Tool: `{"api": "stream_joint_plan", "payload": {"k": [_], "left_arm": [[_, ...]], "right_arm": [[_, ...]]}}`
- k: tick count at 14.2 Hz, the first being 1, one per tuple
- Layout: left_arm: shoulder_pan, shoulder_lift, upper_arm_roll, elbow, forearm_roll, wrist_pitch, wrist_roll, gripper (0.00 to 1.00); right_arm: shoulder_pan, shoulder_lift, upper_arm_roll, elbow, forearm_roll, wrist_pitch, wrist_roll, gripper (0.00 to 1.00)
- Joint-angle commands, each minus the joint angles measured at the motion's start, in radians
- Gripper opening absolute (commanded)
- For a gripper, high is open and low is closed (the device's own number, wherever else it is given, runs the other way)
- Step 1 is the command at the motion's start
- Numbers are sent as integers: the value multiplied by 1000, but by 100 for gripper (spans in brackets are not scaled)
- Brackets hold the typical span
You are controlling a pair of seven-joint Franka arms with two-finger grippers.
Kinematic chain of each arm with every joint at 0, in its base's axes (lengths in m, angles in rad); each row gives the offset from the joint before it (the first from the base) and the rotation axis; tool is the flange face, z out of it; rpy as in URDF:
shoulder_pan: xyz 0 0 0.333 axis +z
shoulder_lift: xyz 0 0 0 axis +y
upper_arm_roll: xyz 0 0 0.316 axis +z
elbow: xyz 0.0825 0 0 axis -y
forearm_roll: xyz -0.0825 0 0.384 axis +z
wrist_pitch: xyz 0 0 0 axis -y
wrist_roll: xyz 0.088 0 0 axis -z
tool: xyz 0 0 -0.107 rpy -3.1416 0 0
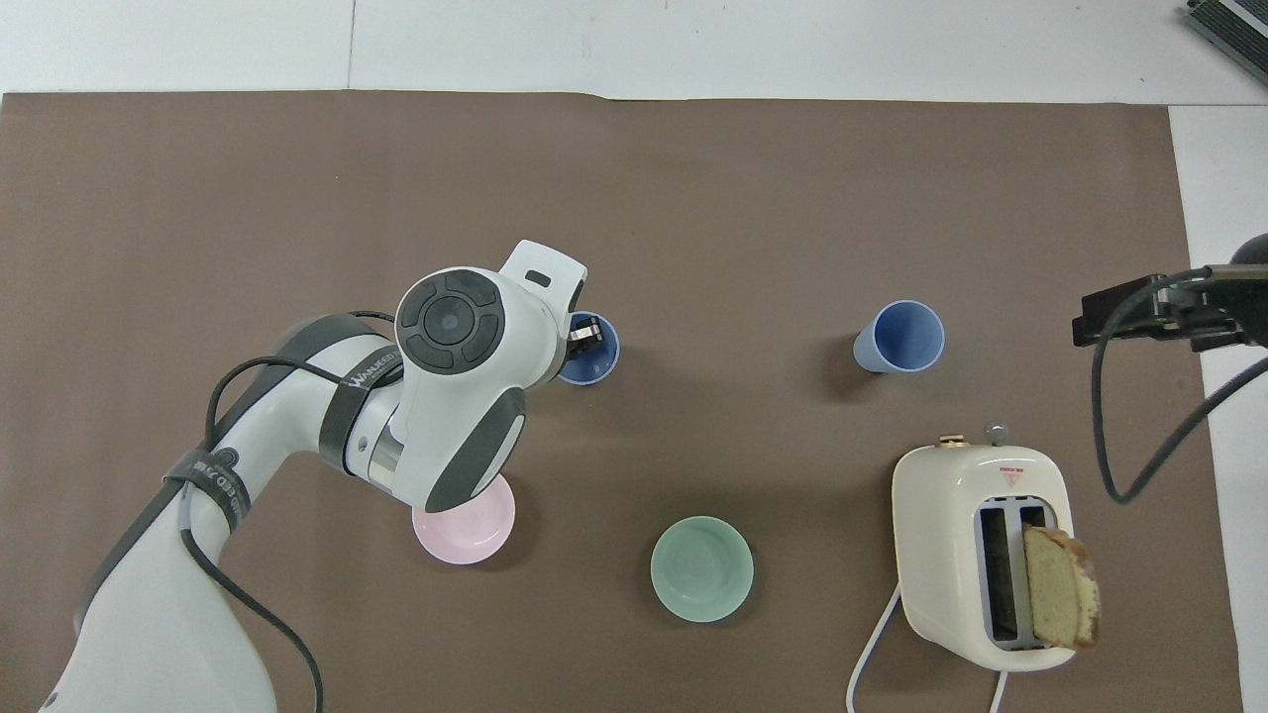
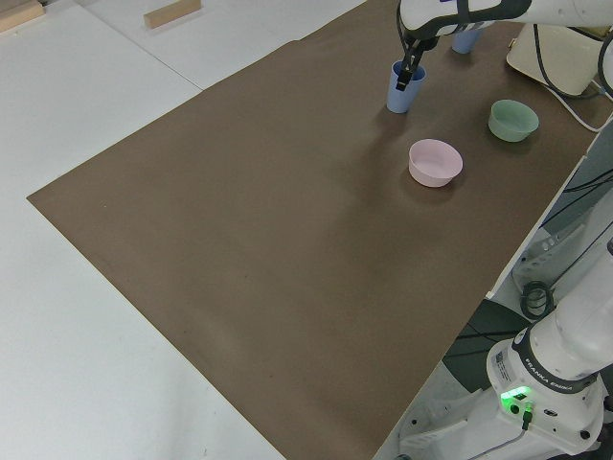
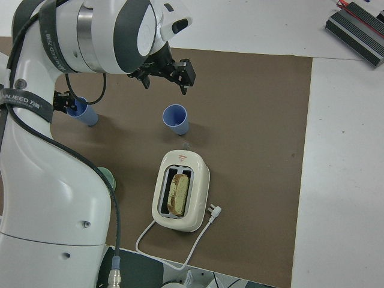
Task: Stack blue cups with both arms
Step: 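Set the blue cup down at center and open the left gripper, then withdraw the left gripper while the right gripper reaches the other cup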
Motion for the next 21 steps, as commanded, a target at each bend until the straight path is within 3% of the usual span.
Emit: {"api": "stream_joint_plan", "payload": {"k": [1, 3, 7, 10, 14, 21], "left_arm": [[16, -23, 13, -9, 28, 2, -11, 100], [30, -39, 22, -6, 30, 4, 8, 100], [140, -66, 25, -4, 37, -4, 158, 100], [236, -103, 25, -9, 37, -70, 312, 100], [359, -192, 22, -10, 25, -194, 592, 100], [427, -318, 31, 39, 22, -402, 779, 100]], "right_arm": [[-14, -16, 9, -21, 23, 20, 1, 100], [-18, -19, 9, -37, 25, 57, 8, 100], [-18, -37, 6, -201, 25, 227, 11, 100], [-11, 13, 6, -291, 23, 339, 16, 100], [-2, 119, 7, -333, 22, 442, 13, 100], [31, 193, 6, -412, 18, 560, 12, 100]]}}
